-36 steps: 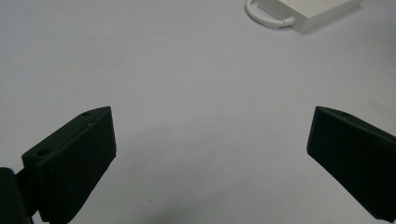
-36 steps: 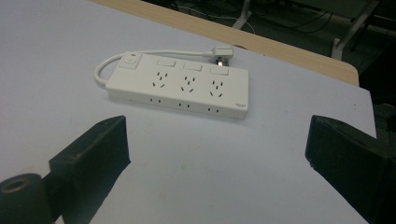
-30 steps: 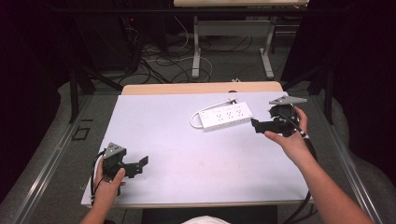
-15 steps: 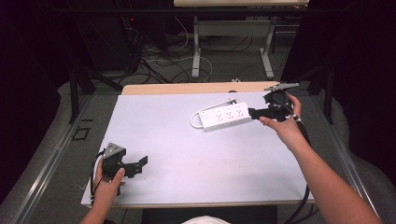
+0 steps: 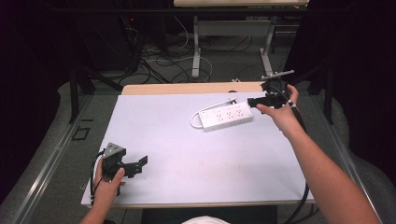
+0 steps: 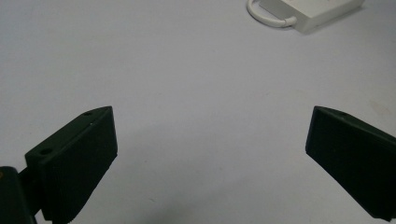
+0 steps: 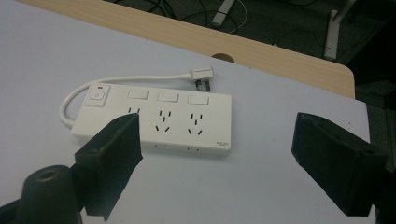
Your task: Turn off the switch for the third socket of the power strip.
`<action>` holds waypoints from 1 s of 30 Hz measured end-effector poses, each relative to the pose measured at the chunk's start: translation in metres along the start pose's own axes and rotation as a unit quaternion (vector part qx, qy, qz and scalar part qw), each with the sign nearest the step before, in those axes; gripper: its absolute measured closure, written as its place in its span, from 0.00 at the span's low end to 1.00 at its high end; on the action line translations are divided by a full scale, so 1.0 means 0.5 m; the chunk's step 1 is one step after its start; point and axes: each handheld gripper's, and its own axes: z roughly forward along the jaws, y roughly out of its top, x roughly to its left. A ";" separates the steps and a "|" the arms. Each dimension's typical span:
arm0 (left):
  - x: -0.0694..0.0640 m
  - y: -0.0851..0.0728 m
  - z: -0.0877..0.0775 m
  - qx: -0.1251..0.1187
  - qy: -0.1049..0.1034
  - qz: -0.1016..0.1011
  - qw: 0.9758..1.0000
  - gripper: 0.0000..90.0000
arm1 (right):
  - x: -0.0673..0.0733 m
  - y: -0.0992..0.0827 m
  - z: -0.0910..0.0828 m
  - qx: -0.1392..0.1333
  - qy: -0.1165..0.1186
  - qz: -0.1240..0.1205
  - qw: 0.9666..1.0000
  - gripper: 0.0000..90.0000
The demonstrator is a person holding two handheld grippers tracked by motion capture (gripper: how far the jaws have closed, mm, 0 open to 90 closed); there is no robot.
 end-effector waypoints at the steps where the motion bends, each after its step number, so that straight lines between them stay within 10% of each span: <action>1: 0.000 -0.001 0.001 -0.004 0.002 -0.001 1.000 0.03 | 0.000 0.000 0.000 0.000 0.000 0.000 1.000 0.17; 30: 0.003 -0.001 0.004 0.000 0.003 -0.004 1.000 0.03 | 0.020 0.052 0.106 0.009 0.012 0.034 0.999 0.27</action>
